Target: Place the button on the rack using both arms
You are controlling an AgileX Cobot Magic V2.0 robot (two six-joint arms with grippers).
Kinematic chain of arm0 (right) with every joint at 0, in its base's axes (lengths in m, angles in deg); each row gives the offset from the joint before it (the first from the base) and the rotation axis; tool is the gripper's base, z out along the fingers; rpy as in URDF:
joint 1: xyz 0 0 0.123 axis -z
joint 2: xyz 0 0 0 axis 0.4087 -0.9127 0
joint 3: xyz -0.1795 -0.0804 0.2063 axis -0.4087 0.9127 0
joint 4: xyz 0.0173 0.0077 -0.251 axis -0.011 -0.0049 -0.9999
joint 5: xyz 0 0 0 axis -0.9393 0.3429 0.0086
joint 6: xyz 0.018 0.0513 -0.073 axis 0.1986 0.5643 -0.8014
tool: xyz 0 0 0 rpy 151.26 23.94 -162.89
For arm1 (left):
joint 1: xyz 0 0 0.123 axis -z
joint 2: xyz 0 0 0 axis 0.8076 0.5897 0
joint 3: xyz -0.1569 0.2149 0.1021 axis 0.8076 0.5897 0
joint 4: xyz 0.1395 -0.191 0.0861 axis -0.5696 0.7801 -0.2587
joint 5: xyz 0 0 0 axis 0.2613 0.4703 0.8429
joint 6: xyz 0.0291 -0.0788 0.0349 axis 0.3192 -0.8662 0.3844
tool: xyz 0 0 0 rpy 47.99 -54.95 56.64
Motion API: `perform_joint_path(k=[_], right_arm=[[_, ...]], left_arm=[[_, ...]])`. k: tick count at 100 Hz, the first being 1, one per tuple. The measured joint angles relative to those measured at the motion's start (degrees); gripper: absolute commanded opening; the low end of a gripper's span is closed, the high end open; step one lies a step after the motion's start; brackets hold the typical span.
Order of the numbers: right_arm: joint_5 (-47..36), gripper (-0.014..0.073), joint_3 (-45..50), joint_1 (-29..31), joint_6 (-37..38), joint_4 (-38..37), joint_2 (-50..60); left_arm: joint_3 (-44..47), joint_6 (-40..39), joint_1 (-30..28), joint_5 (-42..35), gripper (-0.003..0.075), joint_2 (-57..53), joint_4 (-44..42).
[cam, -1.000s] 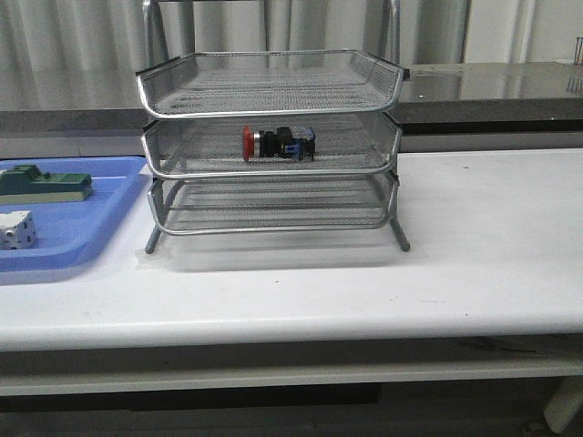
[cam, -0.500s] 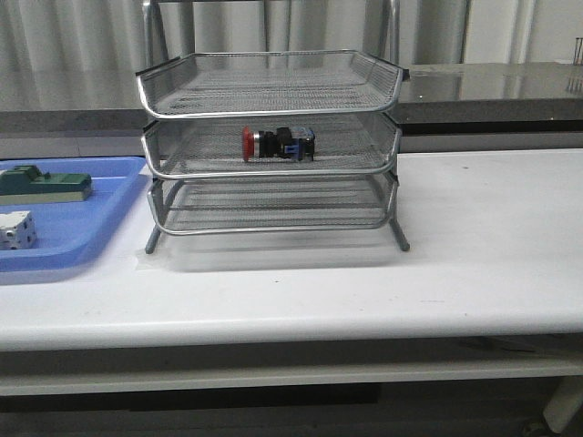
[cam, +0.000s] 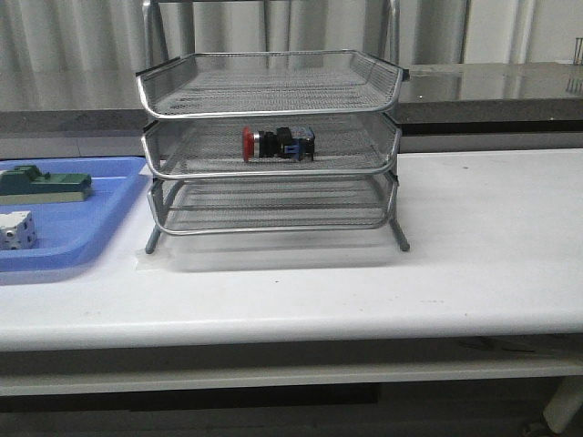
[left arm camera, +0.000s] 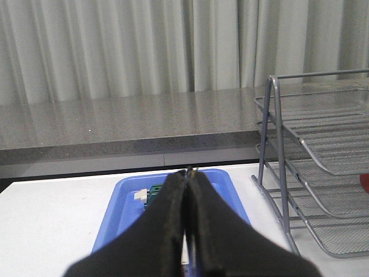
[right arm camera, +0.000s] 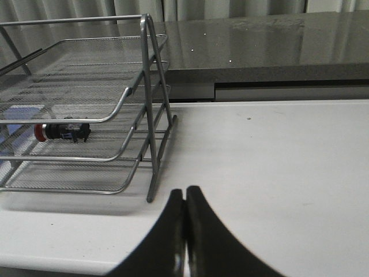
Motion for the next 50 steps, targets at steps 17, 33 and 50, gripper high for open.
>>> perform_joint_path(k=[17,33,50], right_arm=[[-0.1,-0.0057,4.3,0.0,1.1,-3.3,6.8],[-0.2,-0.0057,7.7,0.2,1.2,-5.7,13.4],[-0.5,-0.0057,10.6,2.2,1.3,-6.5,17.6]], left_arm=[[0.0,0.0,0.0,0.0,-0.0021,0.0,0.0],[0.0,0.0,0.0,0.0,-0.0021,0.0,0.0],[0.0,0.0,0.0,0.0,-0.0021,-0.1,0.0]])
